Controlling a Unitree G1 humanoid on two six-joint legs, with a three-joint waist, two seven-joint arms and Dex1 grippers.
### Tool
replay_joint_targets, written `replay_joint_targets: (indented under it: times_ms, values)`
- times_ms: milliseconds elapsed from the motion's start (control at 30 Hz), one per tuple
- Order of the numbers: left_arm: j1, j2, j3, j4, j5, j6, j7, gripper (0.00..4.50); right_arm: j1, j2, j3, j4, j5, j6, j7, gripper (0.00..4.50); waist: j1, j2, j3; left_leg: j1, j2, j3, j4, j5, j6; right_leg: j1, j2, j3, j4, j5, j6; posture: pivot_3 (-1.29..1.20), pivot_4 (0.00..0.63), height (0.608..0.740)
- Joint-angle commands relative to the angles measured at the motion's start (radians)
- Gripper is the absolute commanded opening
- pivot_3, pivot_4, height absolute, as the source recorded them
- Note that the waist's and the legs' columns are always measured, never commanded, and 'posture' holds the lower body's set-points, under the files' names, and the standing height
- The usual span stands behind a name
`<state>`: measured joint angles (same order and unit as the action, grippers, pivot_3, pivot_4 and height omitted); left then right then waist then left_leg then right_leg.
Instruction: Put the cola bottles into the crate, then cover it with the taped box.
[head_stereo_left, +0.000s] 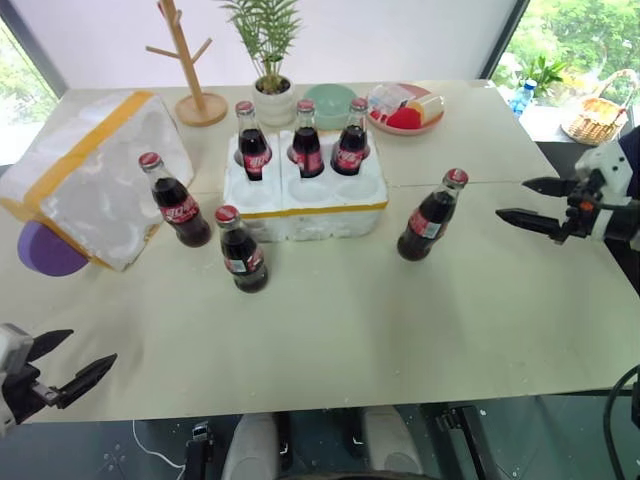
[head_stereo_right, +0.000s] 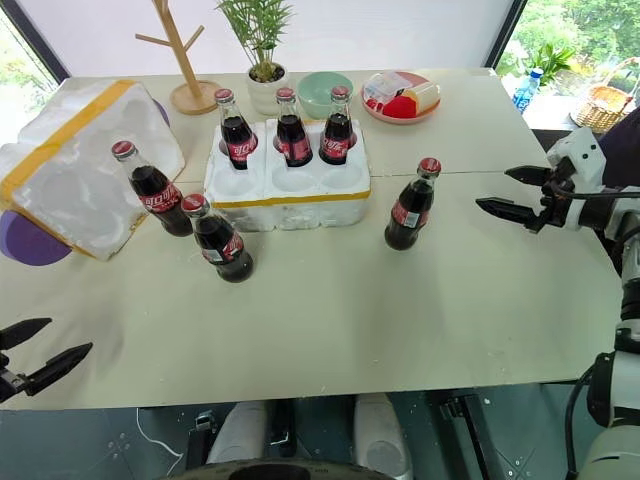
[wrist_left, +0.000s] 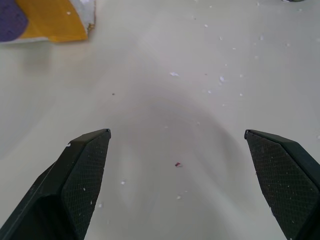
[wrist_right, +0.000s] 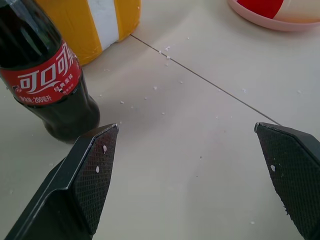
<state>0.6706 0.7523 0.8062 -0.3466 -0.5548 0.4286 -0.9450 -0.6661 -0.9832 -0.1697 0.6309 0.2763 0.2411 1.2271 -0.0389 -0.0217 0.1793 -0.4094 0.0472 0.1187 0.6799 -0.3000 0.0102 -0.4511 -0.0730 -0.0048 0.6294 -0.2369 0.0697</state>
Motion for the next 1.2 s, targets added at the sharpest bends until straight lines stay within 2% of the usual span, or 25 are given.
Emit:
replay_joint_targets:
  times_ms: [33, 500, 633, 833, 900, 1067, 1200]
  values:
    - [0.012, -0.008, 0.028, -0.032, -0.011, 0.004, -0.009, 4.48, 0.004, -0.011, -0.023, -0.009, 0.007, -0.015, 0.004, 4.5, -0.005, 0.0, 0.0, 0.0, 0.0, 0.0, 0.0, 0.0, 0.0, 0.0, -0.001, 0.0, 0.0, 0.0, 0.0, 0.0, 0.15, 0.74]
    - [-0.028, -0.027, 0.02, -0.054, -0.029, 0.042, 0.024, 4.48, 0.023, -0.005, -0.029, -0.006, 0.016, -0.016, 0.0, 4.5, -0.006, 0.001, 0.0, 0.0, -0.001, 0.001, 0.0, 0.002, 0.003, 0.0, -0.004, -0.004, 0.001, 0.0, 0.0, 0.0, 0.15, 0.74]
    - [-0.065, -0.029, 0.016, -0.086, -0.05, 0.056, 0.05, 4.48, 0.038, -0.011, -0.03, -0.045, 0.044, 0.019, 0.046, 4.5, -0.004, 0.001, 0.0, 0.0, -0.002, 0.001, 0.001, 0.002, 0.003, 0.001, -0.004, -0.004, 0.001, 0.0, 0.0, 0.0, 0.15, 0.74]
    - [-0.229, -0.034, -0.083, -0.146, -0.088, 0.098, 0.139, 4.48, 0.059, -0.091, -0.055, -0.185, 0.112, 0.152, 0.145, 4.5, 0.001, 0.003, 0.0, 0.0, -0.003, 0.0, 0.001, 0.002, 0.003, 0.002, -0.004, -0.005, 0.002, 0.0, 0.001, 0.0, 0.15, 0.74]
    - [-0.328, -0.029, -0.124, -0.132, -0.107, 0.124, 0.18, 4.48, 0.085, -0.131, -0.079, -0.268, 0.159, 0.219, 0.18, 4.5, 0.005, 0.003, 0.0, 0.001, -0.003, 0.0, 0.002, 0.002, 0.004, 0.003, -0.003, -0.006, 0.002, 0.001, 0.001, 0.0, 0.15, 0.74]
    - [-0.578, -0.027, -0.262, -0.002, 0.009, 0.073, 0.282, 4.48, 0.168, -0.196, -0.18, -0.498, 0.335, 0.44, 0.235, 4.5, 0.022, 0.003, 0.0, 0.004, -0.002, -0.001, 0.003, 0.002, 0.004, 0.008, 0.001, -0.007, 0.002, 0.001, 0.001, 0.0, 0.15, 0.74]
    - [-0.731, -0.04, -0.343, 0.1, 0.047, 0.056, 0.314, 4.48, 0.254, -0.204, -0.286, -0.675, 0.458, 0.574, 0.218, 4.5, 0.027, 0.003, -0.001, 0.005, 0.0, -0.002, 0.004, 0.002, 0.004, 0.009, 0.005, -0.007, 0.002, 0.002, 0.003, 0.0, 0.15, 0.74]
